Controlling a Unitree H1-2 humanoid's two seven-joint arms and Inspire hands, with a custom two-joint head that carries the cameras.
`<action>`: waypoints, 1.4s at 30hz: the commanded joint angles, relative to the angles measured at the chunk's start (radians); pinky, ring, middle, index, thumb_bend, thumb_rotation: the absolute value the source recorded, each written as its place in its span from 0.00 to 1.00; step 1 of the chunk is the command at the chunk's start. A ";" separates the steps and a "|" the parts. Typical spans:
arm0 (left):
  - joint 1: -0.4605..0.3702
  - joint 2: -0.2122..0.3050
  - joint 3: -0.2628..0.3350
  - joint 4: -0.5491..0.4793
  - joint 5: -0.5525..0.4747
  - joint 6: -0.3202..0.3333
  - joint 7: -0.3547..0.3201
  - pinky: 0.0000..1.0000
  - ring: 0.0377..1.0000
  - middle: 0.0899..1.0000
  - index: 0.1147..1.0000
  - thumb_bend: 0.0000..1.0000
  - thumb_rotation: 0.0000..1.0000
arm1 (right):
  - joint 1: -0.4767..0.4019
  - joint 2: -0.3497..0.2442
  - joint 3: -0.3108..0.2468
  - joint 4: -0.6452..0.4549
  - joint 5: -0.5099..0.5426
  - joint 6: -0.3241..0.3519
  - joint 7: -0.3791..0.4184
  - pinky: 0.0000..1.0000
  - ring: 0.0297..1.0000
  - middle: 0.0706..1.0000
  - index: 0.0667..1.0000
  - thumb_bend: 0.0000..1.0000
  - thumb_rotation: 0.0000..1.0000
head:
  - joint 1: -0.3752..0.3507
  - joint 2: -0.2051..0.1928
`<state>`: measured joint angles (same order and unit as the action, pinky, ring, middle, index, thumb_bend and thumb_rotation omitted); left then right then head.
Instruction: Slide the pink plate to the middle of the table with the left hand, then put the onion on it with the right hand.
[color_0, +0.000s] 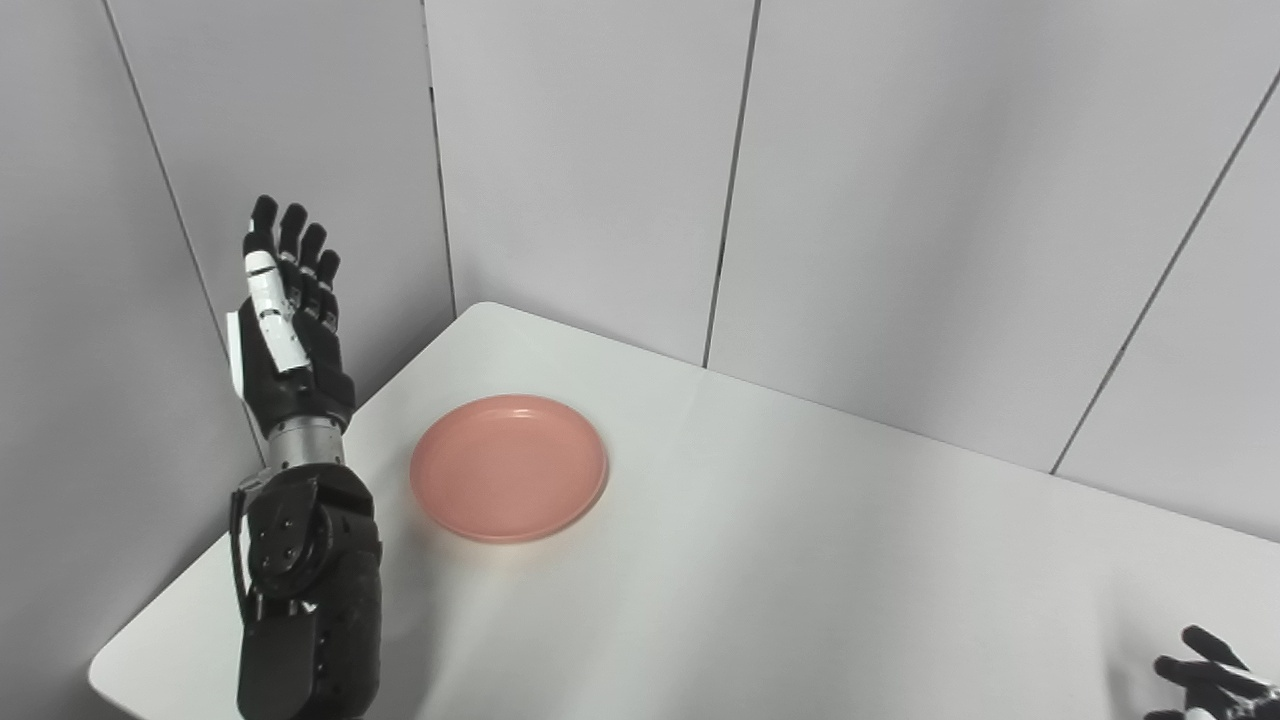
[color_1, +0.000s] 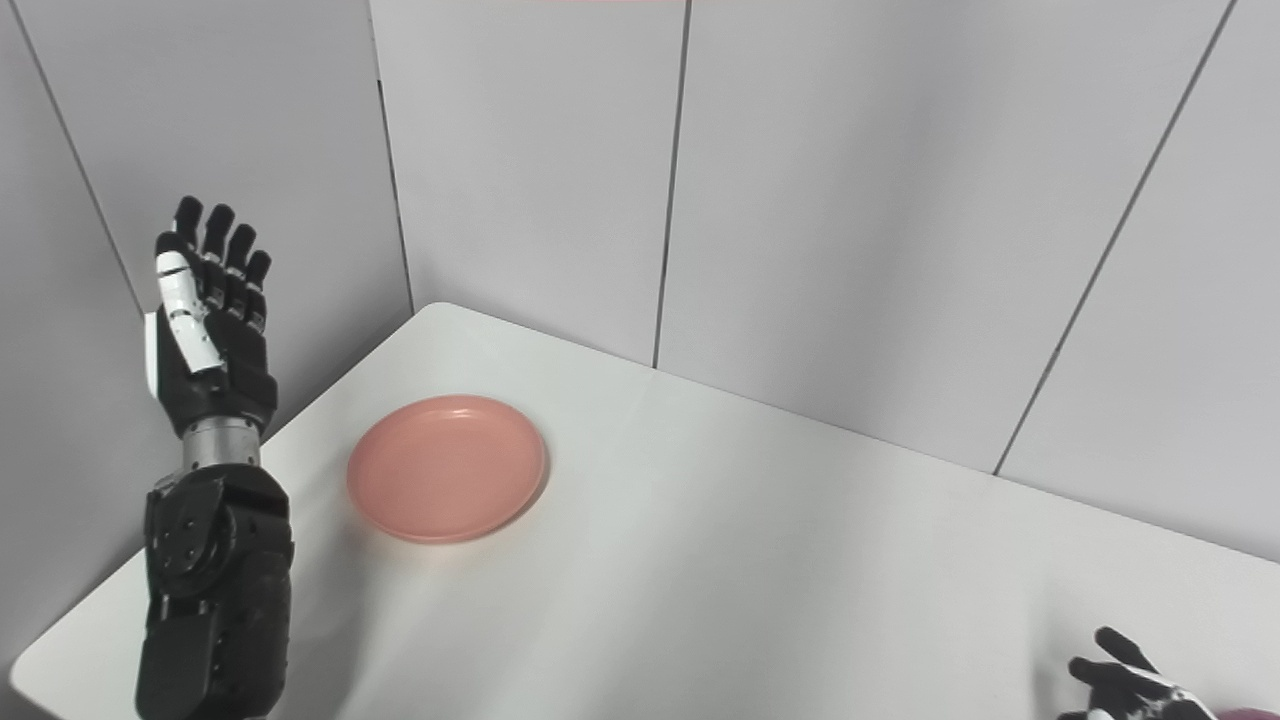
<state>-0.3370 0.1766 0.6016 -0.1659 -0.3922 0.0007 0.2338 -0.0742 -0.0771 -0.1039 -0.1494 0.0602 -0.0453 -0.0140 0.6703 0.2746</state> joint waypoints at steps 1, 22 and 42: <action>-0.017 0.035 0.004 -0.009 -0.013 -0.040 0.000 0.97 0.95 0.95 0.94 0.45 1.00 | -0.028 -0.008 -0.005 -0.021 0.005 -0.033 0.003 0.42 0.65 0.73 0.46 0.48 0.17 | 0.002 -0.001; -0.001 0.022 -0.002 0.127 -0.072 -0.025 -0.009 0.96 0.97 0.96 0.92 0.41 1.00 | -0.030 -0.017 -0.001 -0.016 0.014 -0.031 0.011 0.43 0.65 0.73 0.46 0.48 0.17 | 0.005 0.000; 0.019 0.017 -0.019 0.156 -0.109 0.006 0.011 1.00 0.97 0.97 0.95 0.41 1.00 | -0.028 -0.018 0.001 -0.033 0.012 -0.012 0.008 0.43 0.66 0.74 0.46 0.48 0.17 | 0.006 0.012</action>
<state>-0.3041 0.1739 0.5855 0.0148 -0.5009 0.0149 0.2447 -0.0769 -0.0886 -0.1030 -0.1485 0.0692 -0.0445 -0.0125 0.6750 0.2869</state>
